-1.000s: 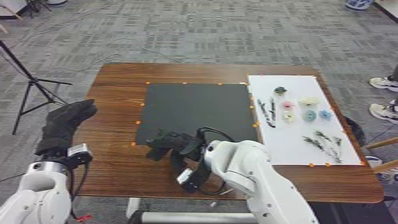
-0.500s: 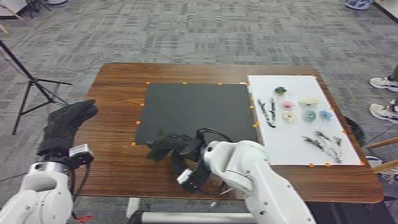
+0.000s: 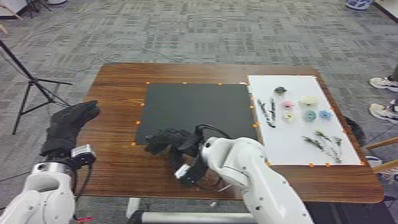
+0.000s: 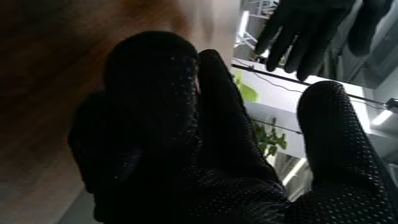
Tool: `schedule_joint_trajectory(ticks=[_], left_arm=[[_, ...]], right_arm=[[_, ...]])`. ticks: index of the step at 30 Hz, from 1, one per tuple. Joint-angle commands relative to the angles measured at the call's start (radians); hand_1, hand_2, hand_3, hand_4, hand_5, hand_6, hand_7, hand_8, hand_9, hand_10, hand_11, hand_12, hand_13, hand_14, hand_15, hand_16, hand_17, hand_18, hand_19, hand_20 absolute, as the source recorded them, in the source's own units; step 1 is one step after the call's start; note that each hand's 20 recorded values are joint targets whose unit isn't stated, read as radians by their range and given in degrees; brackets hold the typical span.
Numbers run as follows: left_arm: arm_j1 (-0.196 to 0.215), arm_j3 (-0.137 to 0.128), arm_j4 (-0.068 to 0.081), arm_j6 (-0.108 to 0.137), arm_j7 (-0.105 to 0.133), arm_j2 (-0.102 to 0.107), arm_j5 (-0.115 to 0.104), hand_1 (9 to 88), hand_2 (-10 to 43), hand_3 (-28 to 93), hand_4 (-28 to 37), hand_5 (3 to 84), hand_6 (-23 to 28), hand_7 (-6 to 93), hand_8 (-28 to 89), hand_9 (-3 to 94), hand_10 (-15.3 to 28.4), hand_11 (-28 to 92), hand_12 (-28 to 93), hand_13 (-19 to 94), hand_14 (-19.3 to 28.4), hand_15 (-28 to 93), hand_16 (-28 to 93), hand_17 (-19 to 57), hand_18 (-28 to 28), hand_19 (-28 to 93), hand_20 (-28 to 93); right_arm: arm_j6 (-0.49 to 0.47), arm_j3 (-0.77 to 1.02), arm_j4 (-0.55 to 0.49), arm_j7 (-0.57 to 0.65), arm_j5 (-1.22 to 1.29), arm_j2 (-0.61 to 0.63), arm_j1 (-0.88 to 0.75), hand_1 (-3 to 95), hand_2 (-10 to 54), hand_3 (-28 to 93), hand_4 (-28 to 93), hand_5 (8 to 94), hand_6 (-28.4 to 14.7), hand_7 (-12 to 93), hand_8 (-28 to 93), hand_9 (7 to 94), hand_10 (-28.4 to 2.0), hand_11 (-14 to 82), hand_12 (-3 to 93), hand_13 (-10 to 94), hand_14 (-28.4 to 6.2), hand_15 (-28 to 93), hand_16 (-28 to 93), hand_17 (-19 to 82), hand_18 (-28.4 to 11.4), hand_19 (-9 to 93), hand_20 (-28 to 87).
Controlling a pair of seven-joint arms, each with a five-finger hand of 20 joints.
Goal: Arrange flowers
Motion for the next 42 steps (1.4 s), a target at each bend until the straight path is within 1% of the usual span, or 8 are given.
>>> schedule_joint_trajectory(ticks=[1, 8, 9, 14, 24, 29, 32, 42], left_arm=[[0.012, -0.014, -0.006, -0.009, 0.002, -0.008, -0.002, 29.3, -0.8, 68, -18.8, 53.3, 3.2, 17.1, -8, 53.0, 14.0, 21, 12, 41, 16.8, 20, -2, 8.8, 10.6, 5, 18], [0.020, -0.020, -0.011, -0.005, 0.003, -0.007, -0.004, 29.3, -0.8, 68, -18.9, 53.3, 3.2, 17.2, -8, 53.1, 14.0, 21, 12, 41, 16.8, 20, -2, 8.8, 10.6, 5, 18], [0.015, -0.017, -0.008, -0.007, 0.001, -0.007, -0.003, 29.3, -0.8, 68, -18.9, 53.3, 3.2, 17.2, -8, 53.1, 14.0, 21, 12, 41, 16.8, 20, -2, 8.8, 10.6, 5, 18], [-0.001, -0.005, -0.002, -0.014, -0.003, -0.008, 0.001, 29.4, -0.8, 68, -18.9, 53.3, 3.2, 17.2, -8, 53.0, 14.0, 21, 12, 41, 16.7, 20, -2, 8.8, 10.6, 5, 18], [0.003, -0.008, -0.003, -0.018, -0.004, -0.012, -0.001, 29.2, -0.9, 68, -18.8, 53.3, 3.2, 17.2, -8, 53.0, 14.0, 21, 12, 41, 16.8, 20, -2, 8.8, 10.6, 5, 18], [-0.004, 0.001, 0.001, -0.022, -0.008, -0.015, 0.003, 29.2, -1.0, 68, -18.9, 53.3, 3.2, 17.1, -8, 53.0, 14.0, 21, 12, 41, 16.7, 20, -2, 8.7, 10.7, 5, 18], [0.000, 0.002, -0.001, -0.020, -0.006, -0.015, 0.000, 29.3, -1.0, 68, -18.9, 53.3, 3.2, 17.1, -8, 53.1, 14.0, 21, 12, 41, 16.7, 20, -2, 8.7, 10.7, 5, 18], [-0.011, 0.010, 0.004, -0.023, -0.001, -0.017, 0.000, 29.3, -1.0, 68, -18.8, 53.2, 3.1, 17.1, -8, 53.1, 13.9, 21, 12, 41, 16.7, 20, -2, 8.7, 10.7, 5, 18]], right_arm=[[0.003, -0.004, -0.066, 0.025, 0.040, 0.031, -0.018, 19.4, 17.1, 51, -12, 56.2, -7.7, 8, -8, 52.7, -15.6, 6.1, 5.7, 93, -7.5, 50, 29, 65, -15.6, 93, 44], [-0.020, 0.006, -0.112, 0.051, 0.066, 0.073, -0.056, 19.5, 17.0, 51, -12, 56.8, -7.9, 8, -7, 53.3, -16.0, 6.1, 5.9, 93, -7.5, 50, 29, 65, -15.7, 93, 44], [-0.018, 0.009, -0.112, 0.056, 0.072, 0.076, -0.060, 19.6, 17.0, 51, -12, 56.8, -7.9, 8, -7, 53.4, -16.0, 6.1, 5.9, 93, -7.4, 50, 28, 65, -15.7, 93, 44], [-0.012, 0.025, -0.090, 0.055, 0.067, 0.072, -0.077, 19.6, 16.9, 51, -12, 57.0, -8.0, 8, -7, 53.8, -16.2, 6.1, 5.9, 93, -7.4, 50, 29, 65, -15.7, 93, 44], [-0.002, 0.041, -0.041, 0.051, 0.029, 0.046, -0.069, 19.6, 16.7, 51, -11, 57.3, -7.9, 8, -7, 53.9, -16.1, 6.1, 6.0, 93, -7.5, 50, 29, 65, -15.7, 93, 44], [0.001, 0.034, -0.027, 0.037, 0.014, 0.032, -0.050, 19.8, 16.6, 51, -11, 57.3, -7.9, 8, -7, 53.9, -16.1, 6.1, 6.0, 93, -7.5, 50, 29, 65, -15.8, 93, 44], [0.002, 0.029, -0.025, 0.033, 0.009, 0.023, -0.041, 19.8, 16.6, 51, -11, 57.2, -7.9, 8, -7, 53.9, -16.0, 6.1, 6.1, 93, -7.5, 50, 29, 65, -15.8, 93, 44], [0.013, 0.015, -0.017, 0.021, -0.005, 0.008, -0.018, 19.8, 16.6, 51, -11, 56.8, -7.8, 8, -7, 53.5, -16.0, 6.0, 6.0, 93, -7.5, 50, 29, 65, -15.9, 93, 45]])
